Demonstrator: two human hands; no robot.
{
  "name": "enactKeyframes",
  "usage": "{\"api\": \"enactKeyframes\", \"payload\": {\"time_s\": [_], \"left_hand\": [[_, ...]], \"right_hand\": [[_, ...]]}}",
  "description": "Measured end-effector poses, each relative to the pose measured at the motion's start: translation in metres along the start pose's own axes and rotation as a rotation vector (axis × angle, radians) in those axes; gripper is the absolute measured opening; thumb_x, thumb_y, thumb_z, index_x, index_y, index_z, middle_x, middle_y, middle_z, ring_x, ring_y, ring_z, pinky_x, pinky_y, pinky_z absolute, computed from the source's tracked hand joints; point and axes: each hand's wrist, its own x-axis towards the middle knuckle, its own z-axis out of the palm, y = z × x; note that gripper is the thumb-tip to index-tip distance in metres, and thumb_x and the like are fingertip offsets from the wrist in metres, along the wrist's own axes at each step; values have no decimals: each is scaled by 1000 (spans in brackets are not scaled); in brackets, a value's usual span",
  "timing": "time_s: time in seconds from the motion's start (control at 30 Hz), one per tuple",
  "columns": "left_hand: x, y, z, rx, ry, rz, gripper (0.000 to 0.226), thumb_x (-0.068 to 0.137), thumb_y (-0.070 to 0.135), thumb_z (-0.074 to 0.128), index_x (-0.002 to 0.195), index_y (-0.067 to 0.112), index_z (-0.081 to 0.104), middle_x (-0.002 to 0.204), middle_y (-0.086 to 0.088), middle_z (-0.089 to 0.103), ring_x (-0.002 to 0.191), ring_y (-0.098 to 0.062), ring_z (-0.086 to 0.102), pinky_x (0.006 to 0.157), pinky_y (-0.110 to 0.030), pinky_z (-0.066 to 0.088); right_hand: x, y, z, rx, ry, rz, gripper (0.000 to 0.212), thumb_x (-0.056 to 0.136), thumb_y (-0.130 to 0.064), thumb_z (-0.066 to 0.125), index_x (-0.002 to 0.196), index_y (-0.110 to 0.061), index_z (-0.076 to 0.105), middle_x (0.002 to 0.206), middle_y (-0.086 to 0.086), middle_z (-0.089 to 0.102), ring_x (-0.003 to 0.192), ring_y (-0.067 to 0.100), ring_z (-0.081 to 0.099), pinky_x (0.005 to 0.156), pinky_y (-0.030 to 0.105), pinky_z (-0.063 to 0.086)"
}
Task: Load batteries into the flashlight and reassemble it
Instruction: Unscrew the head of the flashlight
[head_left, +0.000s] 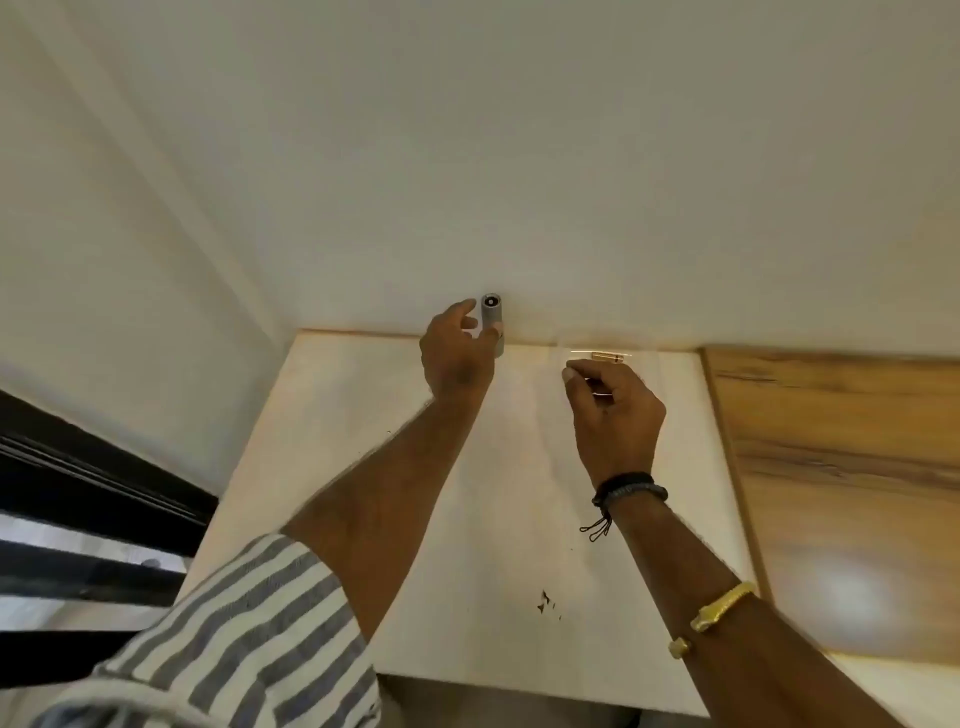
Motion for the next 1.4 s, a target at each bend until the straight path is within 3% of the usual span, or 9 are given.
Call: {"api": "enactKeyframes", "payload": {"time_s": [0.27,0.4,0.5,0.73,0.83,0.97,1.03,1.17,1.4], "left_hand": [[15,-4,18,37,-18,-7,34,87,38,70,115,18,71,110,1,72,98,-15,65,83,-26,51],[8,-4,15,-11,-19,3,30,86,36,73,111,20,73,108,5,73,96,-11,66,82,-24,51],[-6,-1,7,-42,-28,20,34,85,36,74,113,17,73,109,3,74,96,-12,66,84,-24,51],[-65,5,-28,-72,-61,132,29,86,37,72,108,18,71,104,6,74,97,-11,67,91,-31,53],[-98,2,-46,-70,-72,172,29,88,37,70,109,17,68,105,6,74,98,-11,67,89,-34,55],[-142,-5,-69,-133,-114,222,22,92,32,67,108,19,62,95,20,70,92,3,66,81,-19,52],[-164,-11,-78,-145,-132,254,18,94,31,65,107,21,58,90,26,67,89,9,64,77,-8,47],[-204,-25,-88,-91,-203,345,21,96,33,62,111,23,53,101,17,63,92,3,60,78,-2,42],[-233,-40,-93,148,-300,474,25,94,30,64,114,18,56,106,5,61,94,-10,48,72,-27,50]], "right_hand": [[11,6,7,30,12,51,9,92,-11,72,98,-10,78,92,-3,73,85,9,69,75,17,56],[10,2,6,42,20,44,9,91,-12,72,98,-12,78,90,-9,71,85,8,69,75,13,54],[5,-3,0,34,21,33,9,92,-12,72,99,-12,78,92,-4,73,87,10,70,76,12,54],[-25,-25,-26,26,23,57,14,93,-16,72,105,-10,77,98,3,76,87,19,72,79,30,62],[-46,-36,-41,99,17,77,11,92,-15,73,102,-18,76,100,0,76,90,22,73,78,32,63],[-75,-45,-60,130,-5,151,10,92,-16,73,101,-17,78,96,-2,76,87,21,73,78,43,63],[-92,-46,-69,144,-29,165,10,93,-17,73,101,-17,78,92,-1,77,82,20,73,71,40,64],[-131,-44,-85,135,-84,168,9,95,-20,71,100,-25,76,88,-5,76,77,17,72,59,26,61],[-149,-45,-89,96,-205,189,14,97,-28,67,101,-20,77,81,-10,75,72,13,70,62,28,57]]}}
